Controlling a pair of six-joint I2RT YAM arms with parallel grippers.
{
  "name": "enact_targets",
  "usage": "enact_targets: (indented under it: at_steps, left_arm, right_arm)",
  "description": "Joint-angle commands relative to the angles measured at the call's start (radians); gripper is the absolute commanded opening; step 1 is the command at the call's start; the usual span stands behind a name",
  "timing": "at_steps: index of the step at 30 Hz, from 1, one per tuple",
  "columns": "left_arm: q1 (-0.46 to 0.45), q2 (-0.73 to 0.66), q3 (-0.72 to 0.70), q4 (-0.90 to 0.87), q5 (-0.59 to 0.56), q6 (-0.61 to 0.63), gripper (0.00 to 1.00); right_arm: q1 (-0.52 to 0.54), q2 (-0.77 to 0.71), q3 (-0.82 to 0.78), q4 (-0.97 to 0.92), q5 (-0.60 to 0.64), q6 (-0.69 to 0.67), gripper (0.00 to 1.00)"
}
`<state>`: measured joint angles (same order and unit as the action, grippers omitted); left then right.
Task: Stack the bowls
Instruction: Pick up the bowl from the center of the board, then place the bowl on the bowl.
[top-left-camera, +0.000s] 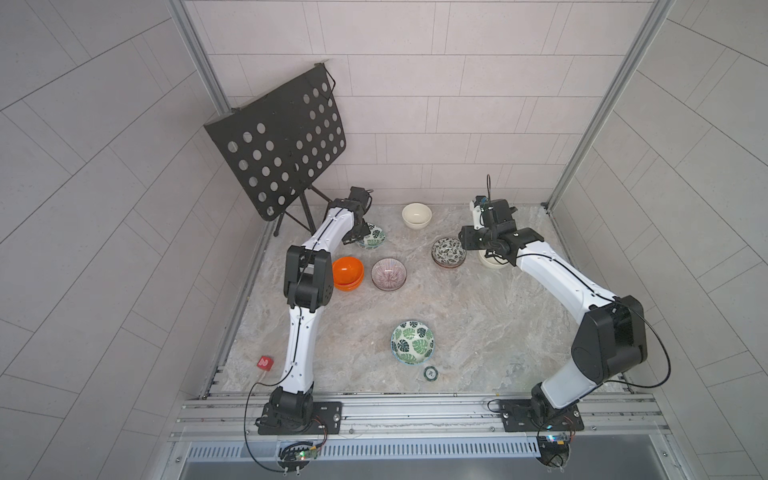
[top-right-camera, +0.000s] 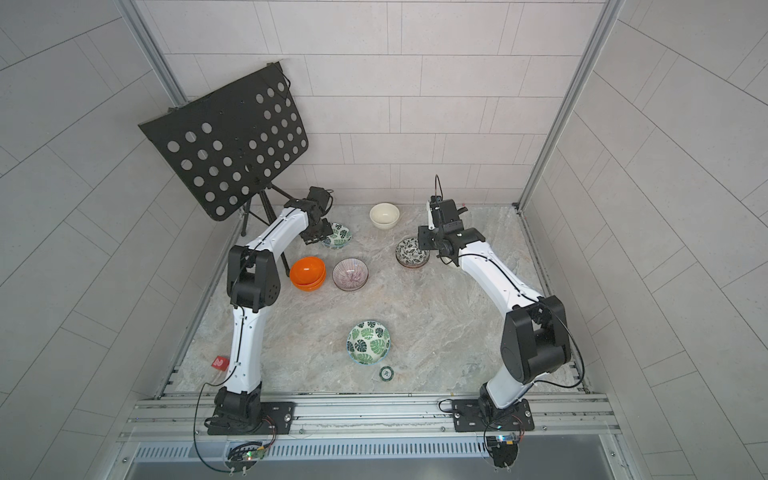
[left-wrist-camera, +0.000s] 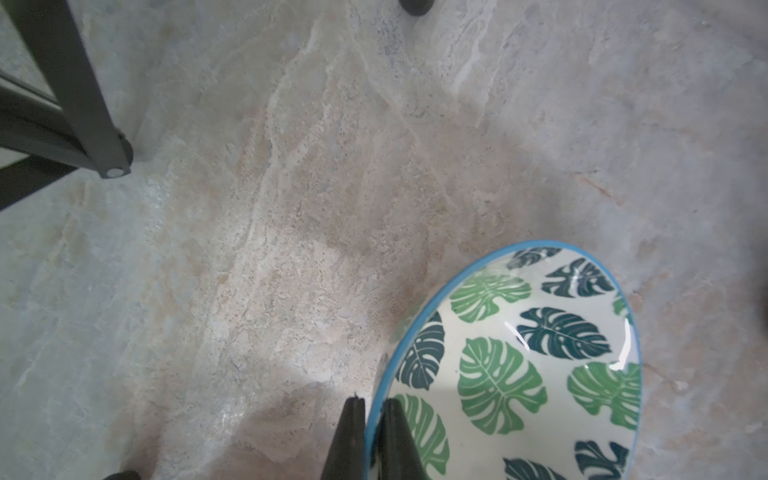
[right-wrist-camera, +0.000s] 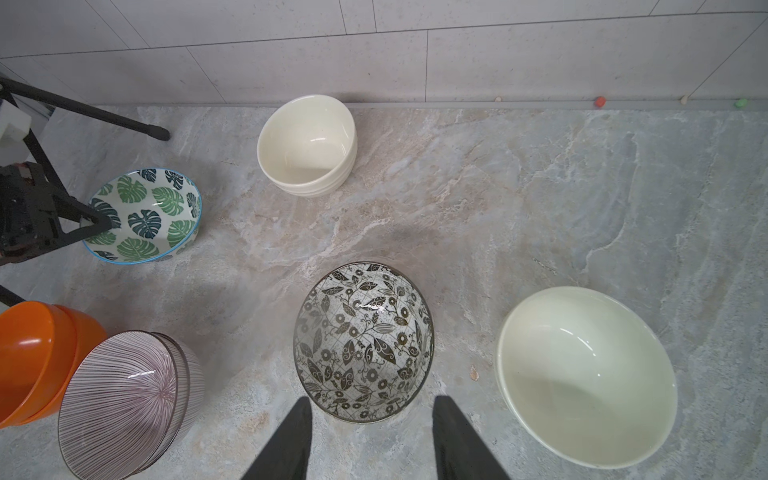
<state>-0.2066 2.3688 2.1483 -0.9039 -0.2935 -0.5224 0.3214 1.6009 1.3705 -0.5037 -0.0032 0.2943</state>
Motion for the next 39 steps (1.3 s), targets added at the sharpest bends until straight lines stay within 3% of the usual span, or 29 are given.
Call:
enact_targets:
  at_steps: [1, 9, 18, 30, 39]
  left_arm:
    - [0.008, -0.009, 0.021, -0.004, 0.021, 0.028, 0.00]
    - [-0.014, -0.142, 0.023, 0.025, 0.053, 0.034, 0.00]
    - [-0.101, -0.351, -0.047, 0.038, 0.125, 0.048, 0.00]
    - [-0.391, -0.606, -0.391, 0.058, 0.091, 0.027, 0.00]
    - [-0.493, -0.720, -0.555, 0.111, 0.068, 0.007, 0.00]
  right_arm:
    - [0.004, -0.025, -0.013, 0.010, 0.001, -0.016, 0.50]
    - [0.003, -0.029, -0.012, 0.012, 0.005, -0.012, 0.51]
    - [0.004, -0.063, 0.000, 0.011, -0.045, 0.023, 0.50]
    - [0.062, -0.226, -0.048, 0.031, -0.175, 0.056, 0.51]
    - [0.116, -0.236, -0.173, 0.037, -0.190, 0.057, 0.50]
